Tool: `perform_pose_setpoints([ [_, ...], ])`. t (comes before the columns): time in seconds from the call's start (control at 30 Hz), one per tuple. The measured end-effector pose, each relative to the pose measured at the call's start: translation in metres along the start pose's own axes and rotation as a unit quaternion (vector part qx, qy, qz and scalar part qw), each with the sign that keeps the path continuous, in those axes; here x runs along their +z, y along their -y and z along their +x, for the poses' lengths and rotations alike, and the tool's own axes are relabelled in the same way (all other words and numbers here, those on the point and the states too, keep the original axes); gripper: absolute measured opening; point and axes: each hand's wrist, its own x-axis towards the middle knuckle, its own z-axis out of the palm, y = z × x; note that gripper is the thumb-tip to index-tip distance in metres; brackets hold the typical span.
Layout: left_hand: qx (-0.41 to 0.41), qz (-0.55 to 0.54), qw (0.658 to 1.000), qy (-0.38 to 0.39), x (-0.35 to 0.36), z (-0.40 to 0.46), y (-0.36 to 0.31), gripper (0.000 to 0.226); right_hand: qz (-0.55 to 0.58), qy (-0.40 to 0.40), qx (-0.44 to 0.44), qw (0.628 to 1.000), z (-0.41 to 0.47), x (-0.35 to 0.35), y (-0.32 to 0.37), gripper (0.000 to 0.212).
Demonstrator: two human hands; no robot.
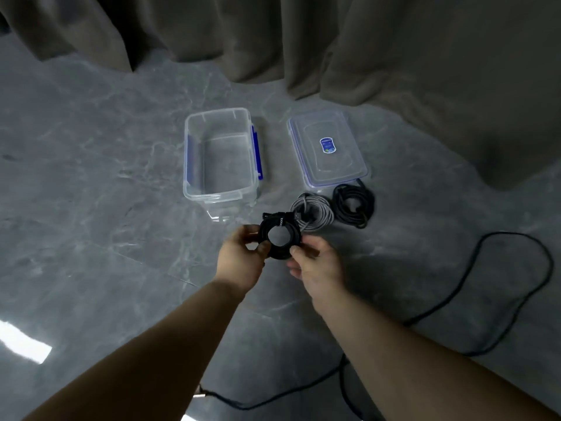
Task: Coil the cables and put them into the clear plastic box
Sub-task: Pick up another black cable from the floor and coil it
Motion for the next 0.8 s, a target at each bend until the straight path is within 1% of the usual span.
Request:
perform_pose_setpoints([
  [0.17,0.054,-0.008,0.998,0.043,0.027,0.045,0.002,0.025,-0.007,-0.053,-0.06,0.997,0.049,-0.008,0.006,0.03],
  [0.23,0.059,-0.026,0.996,0.061,0.041,0.058,-0.003,0.023,-0.018,-0.075,-0.086,0.993,0.067,-0.016,0.016,0.03],
  [0.3,0.057,-0.034,0.996,0.066,0.054,0.068,-0.004,0.021,-0.046,-0.079,-0.098,0.991,0.08,-0.024,0.023,0.03],
  [0.43,0.04,-0.014,0.997,0.071,0.072,0.087,0.004,0.025,-0.069,-0.089,-0.085,0.99,0.104,-0.037,0.019,0.034],
  [0.53,0.026,0.001,0.998,0.057,0.079,0.096,0.014,0.025,-0.075,-0.087,-0.074,0.991,0.115,-0.04,0.008,0.034],
  [0.8,0.034,-0.004,0.999,0.037,0.083,0.097,0.02,0.023,-0.064,-0.078,-0.078,0.992,0.126,-0.039,-0.001,0.032],
])
